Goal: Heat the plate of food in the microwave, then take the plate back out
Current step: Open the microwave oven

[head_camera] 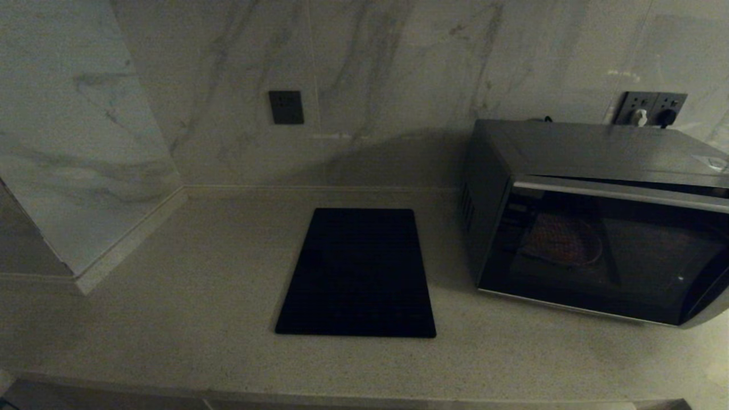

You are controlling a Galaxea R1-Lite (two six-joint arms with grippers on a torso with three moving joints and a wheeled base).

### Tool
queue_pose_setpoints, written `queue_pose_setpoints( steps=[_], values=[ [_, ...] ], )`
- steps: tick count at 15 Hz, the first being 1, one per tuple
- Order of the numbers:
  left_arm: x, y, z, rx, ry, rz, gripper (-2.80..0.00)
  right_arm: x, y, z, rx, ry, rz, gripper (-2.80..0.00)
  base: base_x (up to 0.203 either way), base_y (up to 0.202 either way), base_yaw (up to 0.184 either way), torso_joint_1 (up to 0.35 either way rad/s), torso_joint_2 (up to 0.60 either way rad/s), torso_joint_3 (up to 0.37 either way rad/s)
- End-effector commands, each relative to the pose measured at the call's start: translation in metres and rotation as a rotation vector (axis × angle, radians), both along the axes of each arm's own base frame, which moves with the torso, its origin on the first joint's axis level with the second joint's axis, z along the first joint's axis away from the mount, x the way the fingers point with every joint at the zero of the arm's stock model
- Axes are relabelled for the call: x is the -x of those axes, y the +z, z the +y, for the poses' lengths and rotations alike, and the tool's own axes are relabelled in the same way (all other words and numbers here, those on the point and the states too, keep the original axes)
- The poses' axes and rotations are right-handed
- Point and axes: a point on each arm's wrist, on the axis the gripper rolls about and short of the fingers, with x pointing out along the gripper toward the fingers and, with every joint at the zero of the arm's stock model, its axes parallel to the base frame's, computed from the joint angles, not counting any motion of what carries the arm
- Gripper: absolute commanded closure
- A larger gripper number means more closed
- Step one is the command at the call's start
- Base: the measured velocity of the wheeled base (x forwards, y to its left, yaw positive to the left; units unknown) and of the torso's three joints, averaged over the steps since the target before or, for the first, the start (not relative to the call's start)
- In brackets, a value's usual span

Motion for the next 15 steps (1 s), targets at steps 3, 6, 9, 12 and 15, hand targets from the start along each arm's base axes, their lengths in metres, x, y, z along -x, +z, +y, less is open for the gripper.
queue_pose_setpoints(
  steps=[3,6,9,12,15],
  values=[
    [0.000,0.000,0.000,0.001,0.001,0.000,0.00,-0.029,-0.015,-0.026,-0.047,0.025,-0.001,0.00,0.000,0.000,0.000,0.000,0.00,0.000],
    [0.000,0.000,0.000,0.001,0.001,0.000,0.00,-0.039,-0.018,-0.036,-0.046,0.028,-0.009,0.00,0.000,0.000,0.000,0.000,0.00,0.000],
    [0.000,0.000,0.000,0.001,0.001,0.001,0.00,-0.045,-0.023,-0.041,-0.056,0.029,-0.001,0.00,0.000,0.000,0.000,0.000,0.00,0.000],
    [0.000,0.000,0.000,0.001,0.001,0.000,0.00,-0.046,-0.023,-0.041,-0.092,0.076,-0.035,0.00,0.000,0.000,0.000,0.000,0.00,0.000],
    [0.000,0.000,0.000,0.001,0.001,0.001,0.00,-0.045,-0.023,-0.038,-0.126,0.105,-0.045,0.00,0.000,0.000,0.000,0.000,0.00,0.000]
  ],
)
